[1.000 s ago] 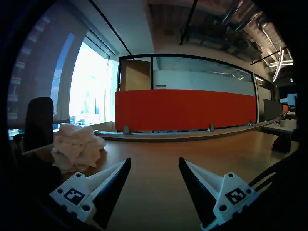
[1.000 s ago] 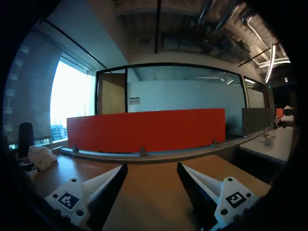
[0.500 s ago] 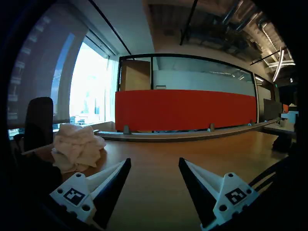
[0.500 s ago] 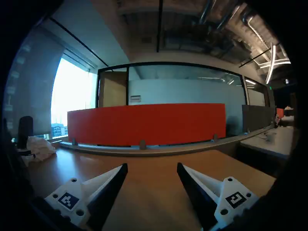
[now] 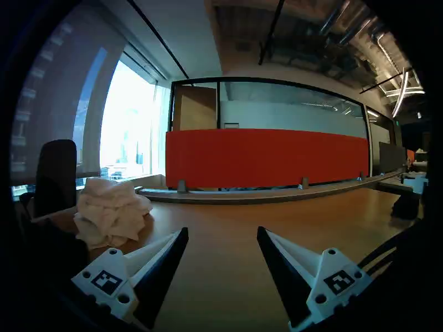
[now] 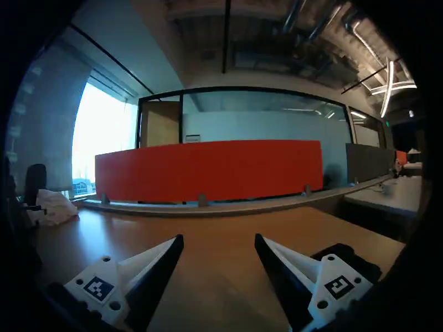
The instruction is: Fold towel
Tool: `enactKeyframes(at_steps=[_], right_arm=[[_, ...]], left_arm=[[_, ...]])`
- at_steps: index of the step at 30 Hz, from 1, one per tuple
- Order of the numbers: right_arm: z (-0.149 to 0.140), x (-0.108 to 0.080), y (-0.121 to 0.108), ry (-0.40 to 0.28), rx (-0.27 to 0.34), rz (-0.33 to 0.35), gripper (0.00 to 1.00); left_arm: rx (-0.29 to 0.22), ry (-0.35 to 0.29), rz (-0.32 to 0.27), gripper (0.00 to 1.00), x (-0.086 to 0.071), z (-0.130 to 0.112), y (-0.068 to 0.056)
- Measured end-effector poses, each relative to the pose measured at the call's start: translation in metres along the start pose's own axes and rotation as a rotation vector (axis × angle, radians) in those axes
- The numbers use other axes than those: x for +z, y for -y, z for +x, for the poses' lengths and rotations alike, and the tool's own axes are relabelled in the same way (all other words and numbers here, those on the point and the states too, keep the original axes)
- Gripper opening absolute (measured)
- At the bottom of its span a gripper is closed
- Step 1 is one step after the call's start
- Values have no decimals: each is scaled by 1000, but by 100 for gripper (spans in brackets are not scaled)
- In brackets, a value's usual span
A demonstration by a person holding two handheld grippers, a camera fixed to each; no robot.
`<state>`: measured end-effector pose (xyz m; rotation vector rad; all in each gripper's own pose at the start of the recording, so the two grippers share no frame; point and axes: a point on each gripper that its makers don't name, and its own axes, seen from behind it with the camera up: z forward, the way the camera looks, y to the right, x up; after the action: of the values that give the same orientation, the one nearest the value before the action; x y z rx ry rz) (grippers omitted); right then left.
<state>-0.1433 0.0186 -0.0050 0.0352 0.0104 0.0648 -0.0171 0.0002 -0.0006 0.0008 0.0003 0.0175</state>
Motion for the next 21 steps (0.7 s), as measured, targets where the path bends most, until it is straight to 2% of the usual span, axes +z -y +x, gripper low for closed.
enactKeyframes(at_steps=[6,21], right_arm=[[-3,3,1,5,16,3,99],[-13,5,0,15,-26,4,99]], left_arm=[[0,0,0,92,0,0,0],[0,0,0,92,0,0,-1]])
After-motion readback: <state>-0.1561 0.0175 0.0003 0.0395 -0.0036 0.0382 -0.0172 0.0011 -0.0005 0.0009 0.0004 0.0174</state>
